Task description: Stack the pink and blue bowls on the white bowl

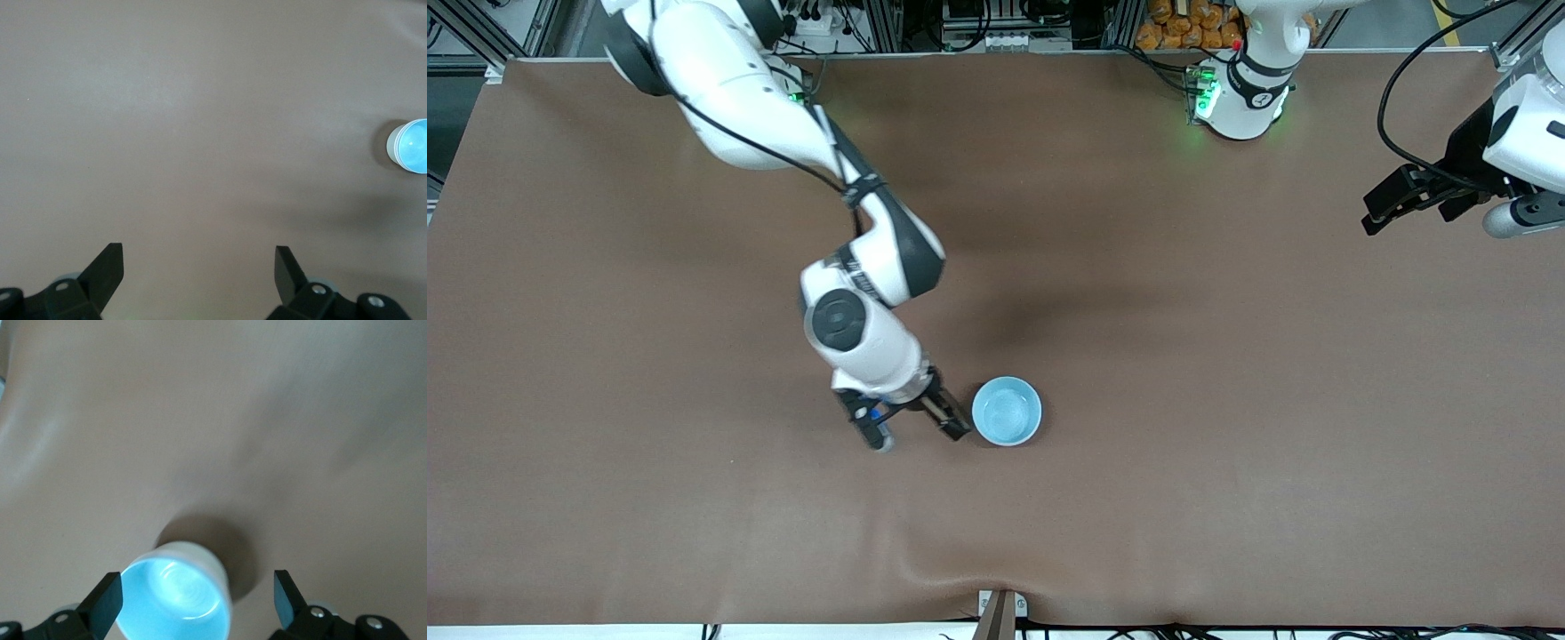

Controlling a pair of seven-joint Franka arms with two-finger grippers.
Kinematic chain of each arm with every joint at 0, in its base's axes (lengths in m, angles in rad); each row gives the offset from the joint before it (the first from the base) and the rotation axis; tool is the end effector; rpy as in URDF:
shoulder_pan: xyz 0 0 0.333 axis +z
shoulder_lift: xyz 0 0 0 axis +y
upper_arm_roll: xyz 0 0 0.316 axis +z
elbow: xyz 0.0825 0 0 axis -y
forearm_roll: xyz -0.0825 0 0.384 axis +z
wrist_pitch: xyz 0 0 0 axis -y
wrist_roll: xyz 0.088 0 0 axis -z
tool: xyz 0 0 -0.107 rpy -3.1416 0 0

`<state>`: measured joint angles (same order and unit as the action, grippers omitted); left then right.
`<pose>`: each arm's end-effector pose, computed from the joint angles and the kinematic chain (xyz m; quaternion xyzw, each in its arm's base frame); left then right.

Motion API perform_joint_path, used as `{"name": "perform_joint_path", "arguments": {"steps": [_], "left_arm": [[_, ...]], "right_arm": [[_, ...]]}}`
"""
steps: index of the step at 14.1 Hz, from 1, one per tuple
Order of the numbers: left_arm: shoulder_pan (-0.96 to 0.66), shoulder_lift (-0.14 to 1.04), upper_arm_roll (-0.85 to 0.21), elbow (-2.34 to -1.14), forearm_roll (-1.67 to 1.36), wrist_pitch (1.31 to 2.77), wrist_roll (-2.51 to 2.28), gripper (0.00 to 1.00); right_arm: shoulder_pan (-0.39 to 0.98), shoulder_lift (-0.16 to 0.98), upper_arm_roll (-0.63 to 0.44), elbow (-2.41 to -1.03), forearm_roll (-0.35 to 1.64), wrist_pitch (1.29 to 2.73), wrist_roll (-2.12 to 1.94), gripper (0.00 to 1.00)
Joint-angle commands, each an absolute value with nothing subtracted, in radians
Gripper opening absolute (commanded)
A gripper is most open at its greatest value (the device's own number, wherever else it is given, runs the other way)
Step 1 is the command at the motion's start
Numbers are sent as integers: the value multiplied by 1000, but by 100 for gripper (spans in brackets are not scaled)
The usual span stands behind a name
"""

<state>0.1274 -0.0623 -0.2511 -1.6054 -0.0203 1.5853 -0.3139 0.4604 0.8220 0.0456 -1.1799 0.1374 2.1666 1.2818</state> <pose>0.5323 -0.0729 0.6423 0.9953 0.0950 0.0191 0.0067 0.6808 0.3713 0.3120 -0.9031 0.4147 0.0075 0.1116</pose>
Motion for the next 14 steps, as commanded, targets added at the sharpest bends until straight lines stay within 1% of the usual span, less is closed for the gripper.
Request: {"name": "perform_joint_path", "arguments": {"steps": [1, 3, 6, 8, 9, 12, 14], "left_arm": [[130, -83, -258, -1612, -25, 1585, -314, 100], [130, -80, -261, -1617, -25, 1585, -313, 100], [133, -84, -278, -1618, -25, 1574, -314, 100], [137, -86, -278, -1618, -25, 1574, -314, 100], [138, -87, -278, -1618, -25, 1574, -314, 100], [140, -94, -278, -1620, -26, 1566, -311, 100], [141, -94, -276, -1620, -32, 1566, -311, 100]], "right_arm": [[361, 730, 64, -1195, 135, 2001, 1111, 100], [281, 658, 75, -1195, 140, 1881, 1007, 100], [240, 569, 61, -1195, 127, 1708, 856, 100], [154, 511, 74, -1195, 133, 1623, 831, 100], [138, 487, 69, -1196, 129, 1587, 796, 100], [72, 414, 78, -1196, 94, 1484, 489, 100], [22, 367, 89, -1198, 87, 1447, 369, 100]]}}
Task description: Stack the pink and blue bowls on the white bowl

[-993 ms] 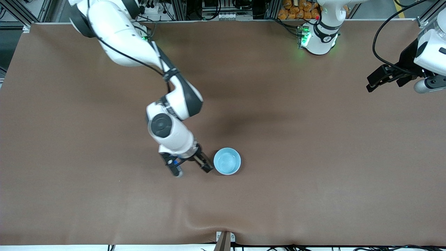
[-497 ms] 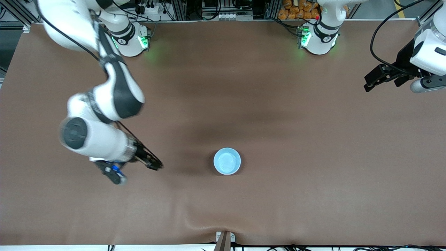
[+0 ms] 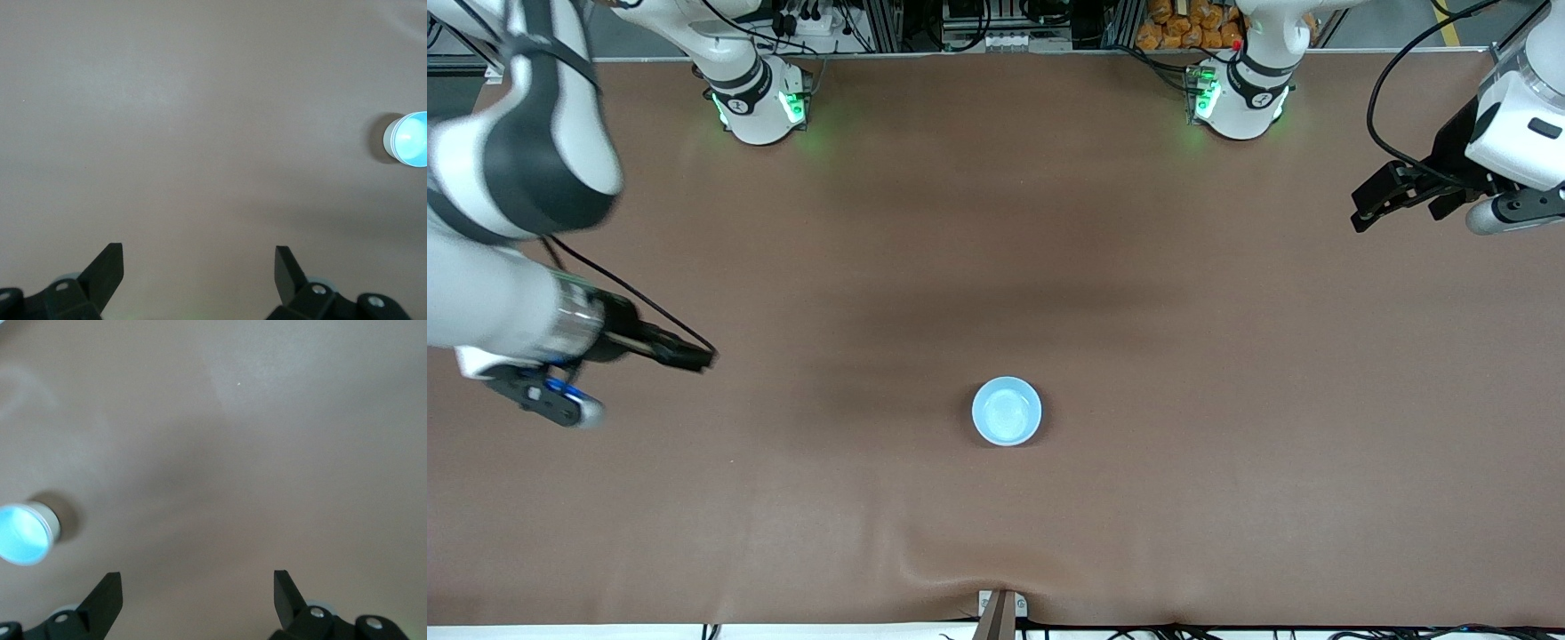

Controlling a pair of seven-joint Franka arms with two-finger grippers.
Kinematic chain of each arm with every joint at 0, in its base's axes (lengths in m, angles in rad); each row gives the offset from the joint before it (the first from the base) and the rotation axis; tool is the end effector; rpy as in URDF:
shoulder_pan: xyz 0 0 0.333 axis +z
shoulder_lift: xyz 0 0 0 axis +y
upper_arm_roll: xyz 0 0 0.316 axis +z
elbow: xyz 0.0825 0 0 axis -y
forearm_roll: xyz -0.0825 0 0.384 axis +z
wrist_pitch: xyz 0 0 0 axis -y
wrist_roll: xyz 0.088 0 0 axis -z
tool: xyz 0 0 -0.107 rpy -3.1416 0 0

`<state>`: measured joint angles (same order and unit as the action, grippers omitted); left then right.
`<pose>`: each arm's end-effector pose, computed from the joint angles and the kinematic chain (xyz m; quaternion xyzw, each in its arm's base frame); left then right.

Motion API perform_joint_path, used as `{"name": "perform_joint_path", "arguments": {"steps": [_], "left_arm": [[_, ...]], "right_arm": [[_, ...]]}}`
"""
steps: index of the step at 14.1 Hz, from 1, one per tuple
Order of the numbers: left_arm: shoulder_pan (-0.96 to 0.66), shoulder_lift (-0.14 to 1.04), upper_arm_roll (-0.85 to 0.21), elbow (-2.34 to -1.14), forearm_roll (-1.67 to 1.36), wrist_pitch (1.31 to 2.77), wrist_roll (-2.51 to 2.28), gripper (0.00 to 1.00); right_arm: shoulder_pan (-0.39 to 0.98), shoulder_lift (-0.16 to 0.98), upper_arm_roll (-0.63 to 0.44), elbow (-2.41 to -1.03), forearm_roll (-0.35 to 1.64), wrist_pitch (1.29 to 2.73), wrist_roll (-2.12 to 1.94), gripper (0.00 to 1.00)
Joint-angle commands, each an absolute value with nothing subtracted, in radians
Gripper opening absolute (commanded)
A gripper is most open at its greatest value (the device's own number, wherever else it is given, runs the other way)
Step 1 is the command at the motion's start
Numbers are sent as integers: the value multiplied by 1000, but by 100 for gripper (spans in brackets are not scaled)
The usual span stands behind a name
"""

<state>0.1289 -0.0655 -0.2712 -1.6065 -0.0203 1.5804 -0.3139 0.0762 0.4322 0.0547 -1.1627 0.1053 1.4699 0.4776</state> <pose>0.5295 -0.0832 0.6428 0.9961 0.0857 0.0177 0.0055 0.6608 0.0910 0.5427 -0.9811 0.1716 0.0783 0.0427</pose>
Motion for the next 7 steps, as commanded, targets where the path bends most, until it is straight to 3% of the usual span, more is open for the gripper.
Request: {"name": "perform_joint_path", "arguments": {"steps": [1, 7], "left_arm": [[144, -94, -275, -1620, -43, 1566, -311, 100], [144, -95, -270, -1621, -55, 1565, -304, 100]], "right_arm": [[6, 332, 84, -1207, 80, 1422, 297, 100], [3, 69, 77, -1466, 25, 1478, 160, 100]]}}
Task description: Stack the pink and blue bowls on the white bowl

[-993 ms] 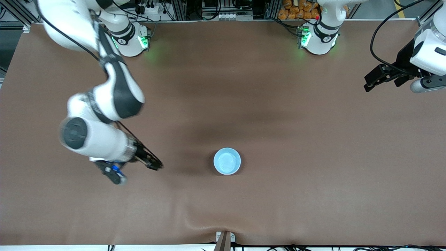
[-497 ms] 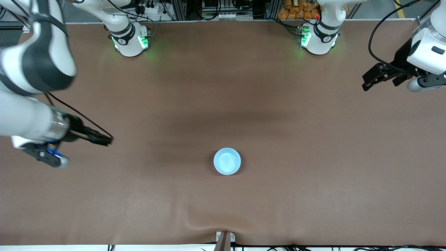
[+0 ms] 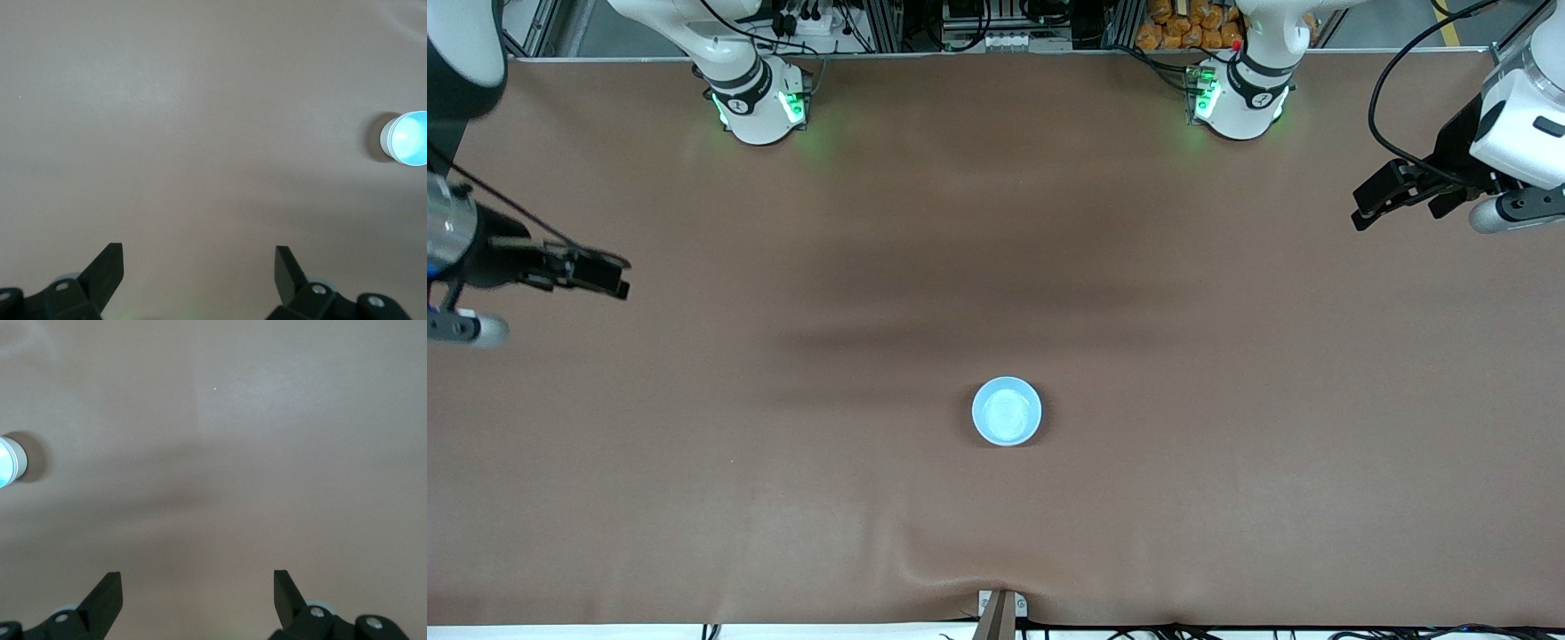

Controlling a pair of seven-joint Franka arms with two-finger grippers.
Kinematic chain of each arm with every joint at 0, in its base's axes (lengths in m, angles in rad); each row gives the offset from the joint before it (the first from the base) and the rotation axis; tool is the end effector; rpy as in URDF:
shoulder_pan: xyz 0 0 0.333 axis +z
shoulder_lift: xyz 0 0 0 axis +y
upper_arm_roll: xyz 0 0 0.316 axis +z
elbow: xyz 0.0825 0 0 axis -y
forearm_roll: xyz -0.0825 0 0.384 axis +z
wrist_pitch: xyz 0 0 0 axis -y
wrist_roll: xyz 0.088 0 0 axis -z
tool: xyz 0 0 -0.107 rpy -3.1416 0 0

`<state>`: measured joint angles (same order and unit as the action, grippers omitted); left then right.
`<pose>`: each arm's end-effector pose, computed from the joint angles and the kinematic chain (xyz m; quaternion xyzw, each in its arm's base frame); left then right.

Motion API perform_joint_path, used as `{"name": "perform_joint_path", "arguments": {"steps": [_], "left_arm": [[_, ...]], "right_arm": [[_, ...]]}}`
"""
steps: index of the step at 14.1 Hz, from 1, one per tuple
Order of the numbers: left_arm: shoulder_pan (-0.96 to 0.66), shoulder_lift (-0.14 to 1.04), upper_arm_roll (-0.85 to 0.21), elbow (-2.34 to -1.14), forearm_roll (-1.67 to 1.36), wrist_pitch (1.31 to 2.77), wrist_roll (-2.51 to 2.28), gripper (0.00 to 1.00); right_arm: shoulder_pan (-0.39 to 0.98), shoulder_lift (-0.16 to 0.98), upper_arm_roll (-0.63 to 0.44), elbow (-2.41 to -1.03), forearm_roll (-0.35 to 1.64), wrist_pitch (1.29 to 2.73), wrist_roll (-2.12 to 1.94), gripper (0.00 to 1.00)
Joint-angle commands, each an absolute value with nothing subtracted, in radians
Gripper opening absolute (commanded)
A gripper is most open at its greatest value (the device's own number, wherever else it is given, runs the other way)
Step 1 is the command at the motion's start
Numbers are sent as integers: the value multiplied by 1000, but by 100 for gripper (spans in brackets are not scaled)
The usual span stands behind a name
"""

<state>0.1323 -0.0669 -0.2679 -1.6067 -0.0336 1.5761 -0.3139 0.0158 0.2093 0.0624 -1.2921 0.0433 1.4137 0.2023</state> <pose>0.5289 -0.0810 0.6431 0.9959 0.0890 0.0148 0.0115 0.6000 0.0477 0.6200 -0.9969 0.0599 0.0471 0.0216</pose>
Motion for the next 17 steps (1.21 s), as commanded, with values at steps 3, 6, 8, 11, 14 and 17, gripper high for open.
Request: {"name": "perform_joint_path", "arguments": {"steps": [3, 6, 8, 11, 14, 17], "left_arm": [[144, -95, -268, -1621, -55, 1562, -304, 100], [144, -95, -268, -1620, -55, 1560, -304, 100], [144, -94, -268, -1620, -55, 1560, -310, 100], [144, -94, -268, -1620, -55, 1560, -310, 100], [144, -89, -267, -1617, -52, 1562, -299, 100], [143, -83, -268, -1611, -52, 1562, -298, 100]], "right_arm": [[0, -60, 48, -1641, 25, 1587, 86, 100], [2, -109, 6, -1693, 25, 1583, 51, 100], [2, -81, -2, -1601, 23, 1560, -20, 100], [8, -58, 2, -1531, 21, 1519, -44, 100], [15, -58, 5, -1540, 17, 1503, -58, 100], [6, -58, -2, -1546, 15, 1502, -182, 100]]}}
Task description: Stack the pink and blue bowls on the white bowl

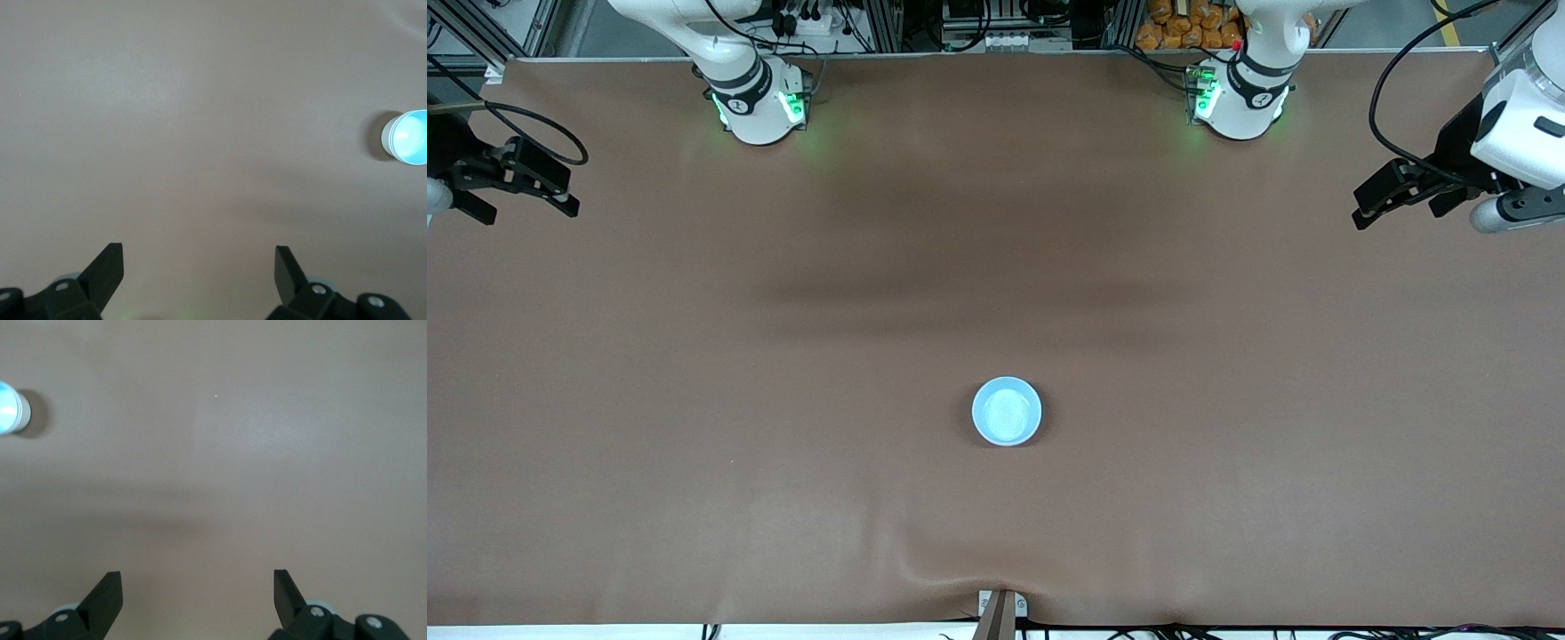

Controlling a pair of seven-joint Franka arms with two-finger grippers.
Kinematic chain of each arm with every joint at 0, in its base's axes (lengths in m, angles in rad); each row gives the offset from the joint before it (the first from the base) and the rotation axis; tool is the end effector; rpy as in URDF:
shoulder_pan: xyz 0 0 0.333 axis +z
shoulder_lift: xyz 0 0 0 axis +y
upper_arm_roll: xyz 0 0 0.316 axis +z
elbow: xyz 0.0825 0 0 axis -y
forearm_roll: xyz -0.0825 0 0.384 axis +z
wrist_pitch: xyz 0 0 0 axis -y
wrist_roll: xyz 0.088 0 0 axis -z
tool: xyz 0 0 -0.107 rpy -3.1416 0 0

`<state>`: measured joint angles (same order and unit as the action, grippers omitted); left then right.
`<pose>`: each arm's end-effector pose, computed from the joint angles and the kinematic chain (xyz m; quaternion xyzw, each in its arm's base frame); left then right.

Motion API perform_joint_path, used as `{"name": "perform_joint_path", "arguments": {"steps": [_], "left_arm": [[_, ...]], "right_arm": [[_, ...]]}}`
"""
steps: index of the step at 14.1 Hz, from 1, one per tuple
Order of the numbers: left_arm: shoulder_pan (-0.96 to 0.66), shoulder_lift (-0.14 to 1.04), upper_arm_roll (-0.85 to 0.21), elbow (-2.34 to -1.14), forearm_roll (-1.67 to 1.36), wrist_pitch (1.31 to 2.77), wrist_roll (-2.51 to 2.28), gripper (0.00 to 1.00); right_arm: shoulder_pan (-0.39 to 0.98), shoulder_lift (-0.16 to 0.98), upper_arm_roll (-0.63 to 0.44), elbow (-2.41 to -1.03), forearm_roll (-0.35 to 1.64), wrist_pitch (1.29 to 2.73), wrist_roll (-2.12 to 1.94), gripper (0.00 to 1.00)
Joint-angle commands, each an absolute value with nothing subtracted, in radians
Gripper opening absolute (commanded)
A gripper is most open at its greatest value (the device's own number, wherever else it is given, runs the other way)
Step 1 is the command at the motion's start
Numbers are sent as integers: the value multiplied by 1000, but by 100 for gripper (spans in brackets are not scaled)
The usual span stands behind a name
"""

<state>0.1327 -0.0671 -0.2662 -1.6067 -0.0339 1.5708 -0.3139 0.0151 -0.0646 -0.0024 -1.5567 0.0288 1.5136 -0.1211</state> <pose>0.5285 -0.0798 0.6427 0.9958 0.0900 0.0123 0.0111 0.5284 0.0099 0.6611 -0.9975 -0.0678 -0.0115 0.0138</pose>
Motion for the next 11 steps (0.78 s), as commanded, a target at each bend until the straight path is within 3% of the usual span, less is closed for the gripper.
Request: {"name": "perform_joint_path", "arguments": {"steps": [1, 11], "left_arm": [[143, -81, -268, -1612, -52, 1562, -298, 100], [138, -68, -272, -1597, -54, 1562, -261, 100]], "right_arm": [[8, -58, -2, -1548, 15, 1499, -184, 100], [14, -58, 2, -1557, 8, 1494, -166, 100]]}}
